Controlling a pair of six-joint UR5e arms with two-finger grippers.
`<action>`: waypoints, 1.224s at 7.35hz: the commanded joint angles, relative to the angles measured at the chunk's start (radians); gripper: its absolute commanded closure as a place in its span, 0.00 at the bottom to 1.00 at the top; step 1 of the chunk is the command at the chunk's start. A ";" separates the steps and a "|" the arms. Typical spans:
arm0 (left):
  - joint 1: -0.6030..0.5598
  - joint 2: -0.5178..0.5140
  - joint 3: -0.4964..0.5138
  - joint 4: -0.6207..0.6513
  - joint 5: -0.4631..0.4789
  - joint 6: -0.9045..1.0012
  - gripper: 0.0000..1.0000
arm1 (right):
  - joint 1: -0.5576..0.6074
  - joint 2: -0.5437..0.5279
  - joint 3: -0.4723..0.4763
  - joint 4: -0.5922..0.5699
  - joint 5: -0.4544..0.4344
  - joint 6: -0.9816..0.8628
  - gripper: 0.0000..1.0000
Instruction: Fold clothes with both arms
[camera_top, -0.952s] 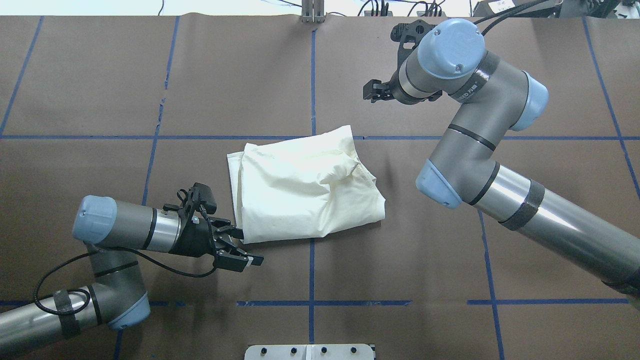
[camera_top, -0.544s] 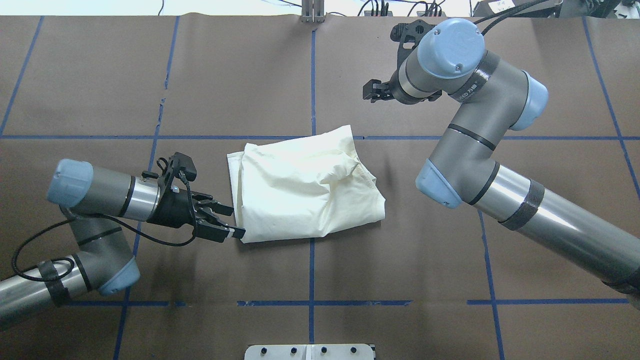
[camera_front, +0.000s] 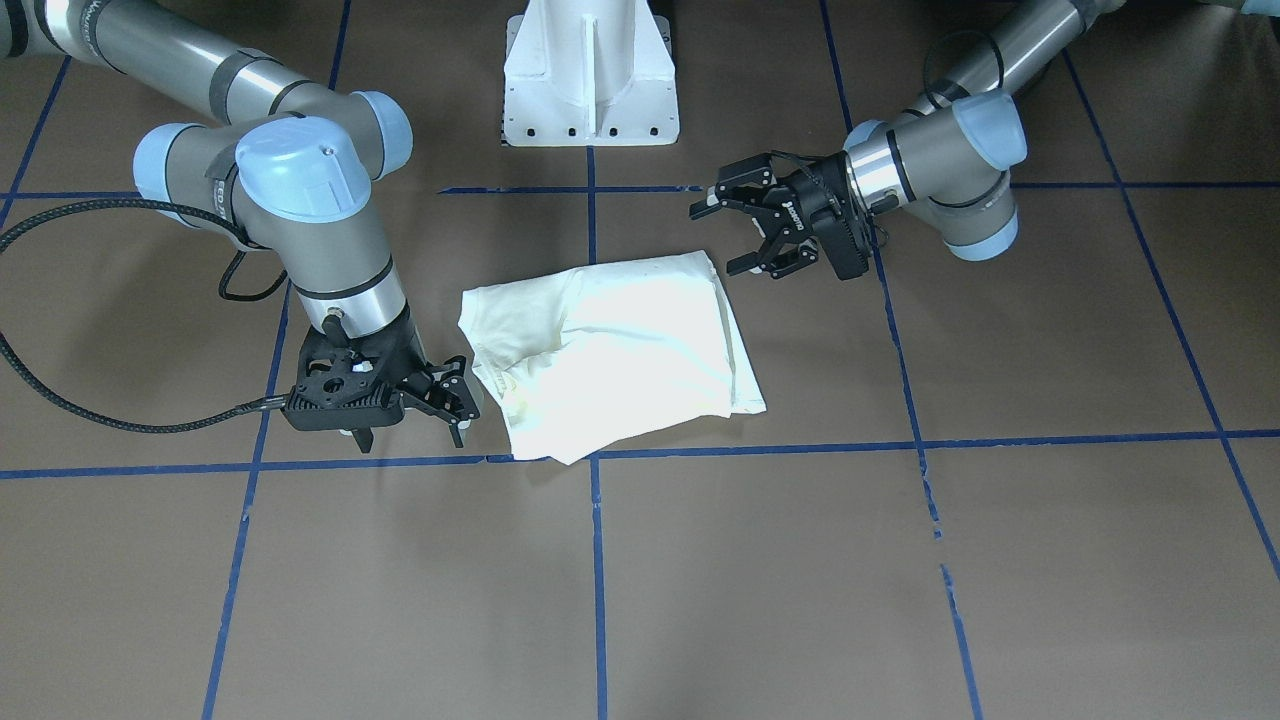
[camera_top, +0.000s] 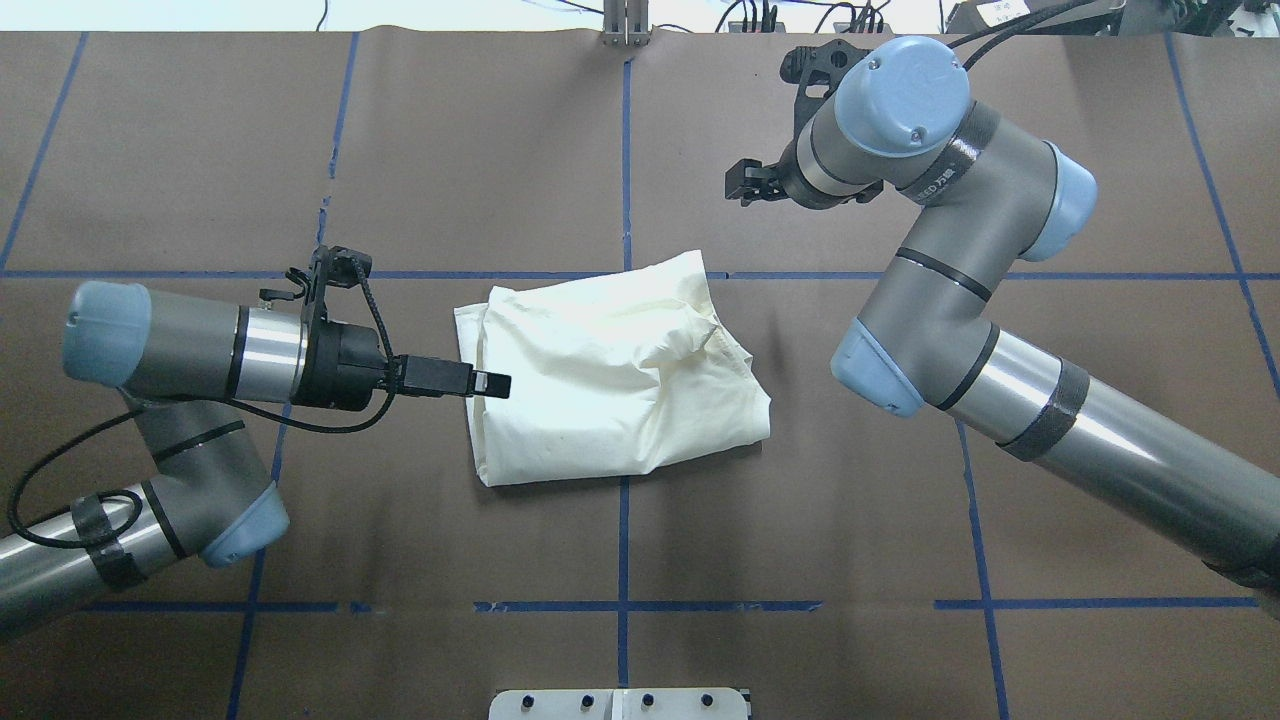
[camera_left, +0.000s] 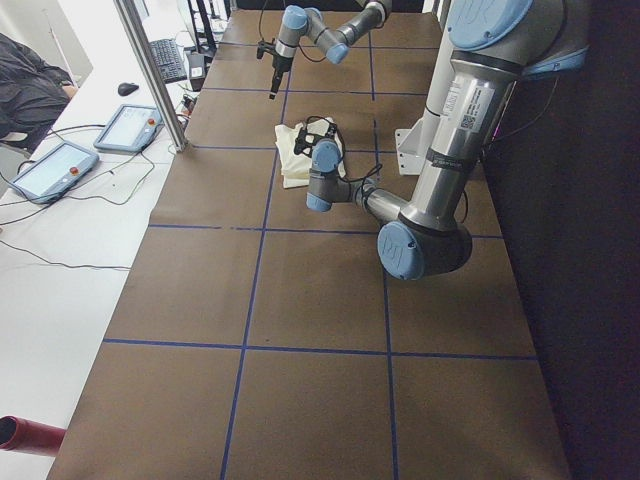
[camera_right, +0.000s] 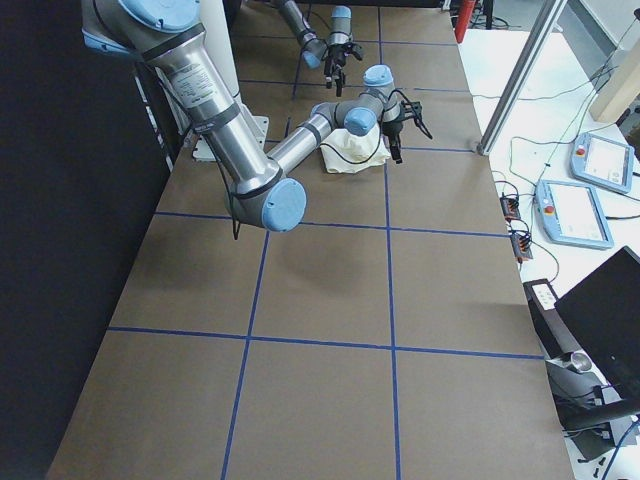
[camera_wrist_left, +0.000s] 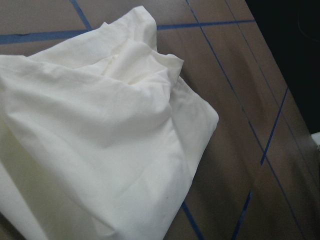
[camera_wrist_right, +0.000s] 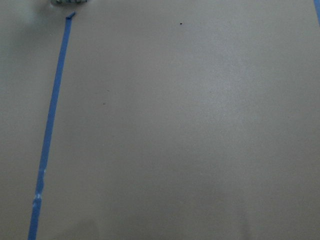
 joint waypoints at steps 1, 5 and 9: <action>0.147 -0.017 -0.007 0.001 0.290 -0.208 0.01 | 0.000 0.000 0.000 0.000 0.000 0.000 0.00; 0.207 0.003 0.013 0.009 0.391 -0.245 0.01 | 0.000 0.000 0.000 0.000 0.000 0.002 0.00; 0.209 0.017 0.054 -0.002 0.424 -0.249 0.01 | 0.000 -0.002 0.002 0.000 0.000 0.002 0.00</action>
